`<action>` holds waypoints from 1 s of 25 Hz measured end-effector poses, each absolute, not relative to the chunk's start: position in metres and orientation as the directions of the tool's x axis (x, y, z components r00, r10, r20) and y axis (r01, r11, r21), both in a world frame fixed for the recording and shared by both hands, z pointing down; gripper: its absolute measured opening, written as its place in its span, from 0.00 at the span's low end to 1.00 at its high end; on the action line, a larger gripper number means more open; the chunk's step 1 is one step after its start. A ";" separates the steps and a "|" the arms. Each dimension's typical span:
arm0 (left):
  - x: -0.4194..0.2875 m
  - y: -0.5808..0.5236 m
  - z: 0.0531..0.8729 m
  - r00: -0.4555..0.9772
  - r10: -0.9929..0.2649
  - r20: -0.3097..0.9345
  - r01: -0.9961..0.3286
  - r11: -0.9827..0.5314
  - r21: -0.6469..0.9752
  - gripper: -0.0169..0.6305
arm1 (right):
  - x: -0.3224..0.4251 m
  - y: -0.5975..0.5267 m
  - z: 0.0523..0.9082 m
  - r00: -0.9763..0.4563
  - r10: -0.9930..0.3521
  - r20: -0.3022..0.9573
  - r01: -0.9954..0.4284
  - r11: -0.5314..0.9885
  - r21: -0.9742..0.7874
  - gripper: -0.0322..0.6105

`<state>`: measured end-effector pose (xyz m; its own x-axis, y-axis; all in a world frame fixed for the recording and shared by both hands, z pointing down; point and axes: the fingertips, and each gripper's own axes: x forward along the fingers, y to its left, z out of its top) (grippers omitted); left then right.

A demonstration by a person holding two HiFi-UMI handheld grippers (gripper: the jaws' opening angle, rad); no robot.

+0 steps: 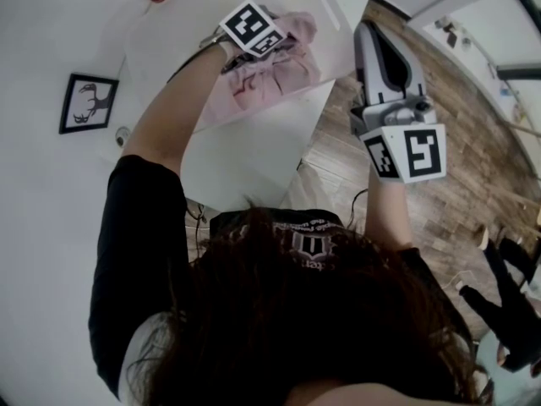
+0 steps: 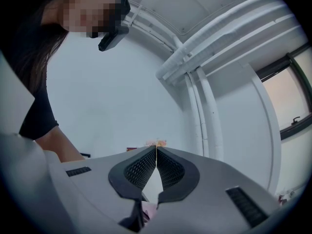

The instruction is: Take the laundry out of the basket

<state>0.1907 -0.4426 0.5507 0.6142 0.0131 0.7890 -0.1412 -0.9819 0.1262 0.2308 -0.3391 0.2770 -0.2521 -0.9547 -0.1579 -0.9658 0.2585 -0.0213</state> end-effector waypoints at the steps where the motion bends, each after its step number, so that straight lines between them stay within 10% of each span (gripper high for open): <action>1: 0.191 -0.442 0.551 0.613 0.013 0.790 -0.141 -0.982 0.125 0.33 | 0.231 -0.339 0.277 -0.252 -0.955 -0.157 -0.966 0.258 -0.022 0.09; 25: 0.181 -0.442 0.527 0.635 -0.067 0.770 -0.152 -0.988 0.039 0.18 | 0.225 -0.339 0.274 -0.273 -0.947 -0.168 -0.960 0.281 -0.025 0.09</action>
